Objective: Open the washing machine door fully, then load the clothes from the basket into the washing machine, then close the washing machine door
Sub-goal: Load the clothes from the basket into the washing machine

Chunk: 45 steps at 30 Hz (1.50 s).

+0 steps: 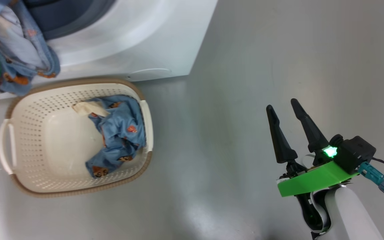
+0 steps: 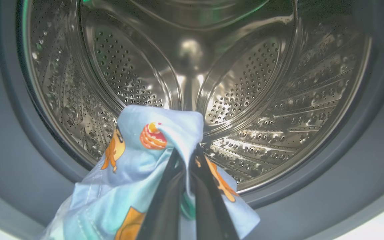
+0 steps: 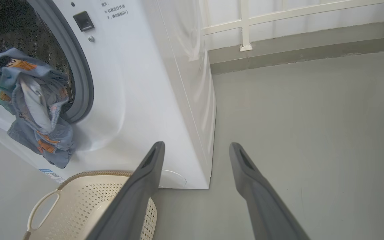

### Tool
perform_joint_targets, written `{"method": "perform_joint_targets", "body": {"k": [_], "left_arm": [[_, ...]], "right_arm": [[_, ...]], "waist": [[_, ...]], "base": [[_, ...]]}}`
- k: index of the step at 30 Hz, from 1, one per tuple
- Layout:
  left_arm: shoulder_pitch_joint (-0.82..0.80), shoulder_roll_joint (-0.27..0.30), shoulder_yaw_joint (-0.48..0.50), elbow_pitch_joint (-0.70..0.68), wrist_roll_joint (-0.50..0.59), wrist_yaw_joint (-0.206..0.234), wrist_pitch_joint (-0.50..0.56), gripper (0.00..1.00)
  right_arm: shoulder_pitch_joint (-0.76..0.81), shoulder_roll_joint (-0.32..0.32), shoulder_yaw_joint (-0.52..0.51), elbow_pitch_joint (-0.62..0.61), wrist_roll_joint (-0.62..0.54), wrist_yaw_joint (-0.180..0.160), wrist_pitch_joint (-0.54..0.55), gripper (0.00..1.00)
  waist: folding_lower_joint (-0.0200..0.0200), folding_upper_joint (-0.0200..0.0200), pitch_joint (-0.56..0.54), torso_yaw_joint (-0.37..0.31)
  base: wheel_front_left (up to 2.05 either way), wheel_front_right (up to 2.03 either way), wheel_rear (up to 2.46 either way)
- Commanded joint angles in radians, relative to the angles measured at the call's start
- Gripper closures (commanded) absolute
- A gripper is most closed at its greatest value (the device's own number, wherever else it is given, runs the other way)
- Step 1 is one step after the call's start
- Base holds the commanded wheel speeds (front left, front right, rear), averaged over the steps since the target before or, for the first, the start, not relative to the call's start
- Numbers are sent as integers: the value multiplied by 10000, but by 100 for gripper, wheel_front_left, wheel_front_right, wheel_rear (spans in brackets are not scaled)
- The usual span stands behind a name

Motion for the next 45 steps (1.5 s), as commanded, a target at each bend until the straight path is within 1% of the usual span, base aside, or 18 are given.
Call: {"method": "perform_joint_targets", "body": {"k": [1, 8, 11, 14, 17, 19, 23, 27, 31, 34, 35, 36, 37, 38, 41, 45], "left_arm": [[-455, 599, 61, 101, -55, -15, -51, 100], [-1626, 919, -838, 1641, -361, -15, -51, 100], [-2106, 1051, -1050, 2214, -724, -15, -51, 100], [-2595, 1277, -1413, 2440, -707, -15, -51, 100], [-3096, 1458, -1659, 2321, -546, -15, -51, 100], [-3404, 1535, -1595, 2044, -444, -15, -51, 100], [-3747, 1589, -1070, 1124, -62, -15, -51, 100], [-3480, 1501, -506, 467, 411, -15, -51, 100], [-2969, 1412, -540, 969, 542, -15, -51, 100], [-2832, 1420, -905, 1719, 600, -15, -51, 100], [-2819, 1403, -1133, 2010, 587, -15, -51, 93], [-2825, 1385, -1423, 2319, 547, -15, -51, 59], [-2860, 1392, -1735, 2642, 524, -15, -46, 39], [-2937, 1416, -2004, 2930, 520, -15, -45, 0], [-3219, 1366, -2472, 3604, 209, -15, -32, 0], [-3475, 1336, -3043, 4037, -80, -15, -39, 0]], "right_arm": [[-24, 69, 276, -246, -68, 16, -48, 0], [-105, 127, 502, -289, -27, 16, -48, 0], [-148, 135, 640, -296, 48, 16, -48, 0], [-164, 137, 733, -350, 187, 16, -48, 0], [-173, 138, 757, -401, 264, 16, -48, 0], [-188, 139, 762, -431, 300, 16, -48, 0], [-231, 139, 774, -493, 369, 16, -48, 0], [-285, 140, 846, -525, 473, 16, -48, 0], [-314, 140, 950, -519, 575, 16, -48, 0], [-305, 140, 991, -500, 604, 16, -48, 0], [-298, 140, 990, -489, 608, 16, -48, 0], [-288, 140, 988, -477, 613, 16, -48, 0], [-276, 140, 986, -466, 615, 16, -48, 0], [-265, 140, 985, -457, 617, 16, -48, 0], [-268, 140, 991, -438, 623, 16, -48, 0], [-291, 141, 970, -408, 620, 16, -48, 0]], "waist": [[0, 0, 216, -269], [0, 0, 448, -654], [0, 0, 533, -830], [0, 0, 623, -965], [0, 0, 734, -1052], [0, 0, 807, -1092], [0, 0, 941, -1148], [0, 0, 1037, -1193], [0, 0, 1061, -1218], [0, 0, 1038, -1215], [0, 0, 1015, -1206], [0, 0, 991, -1197], [0, 0, 963, -1185], [0, 0, 937, -1171], [0, 0, 876, -1134], [0, 0, 789, -1076]], "base": [[0, 0, 0], [0, 0, 0], [0, 0, 0], [0, 0, 0], [0, 0, 0], [0, 0, 0], [0, 0, 0], [0, 0, 0], [0, 0, 0], [0, 0, 0], [0, 0, 0], [0, 0, 0], [0, 0, 0], [0, 0, 0], [0, 0, 0], [0, 0, 0]]}}
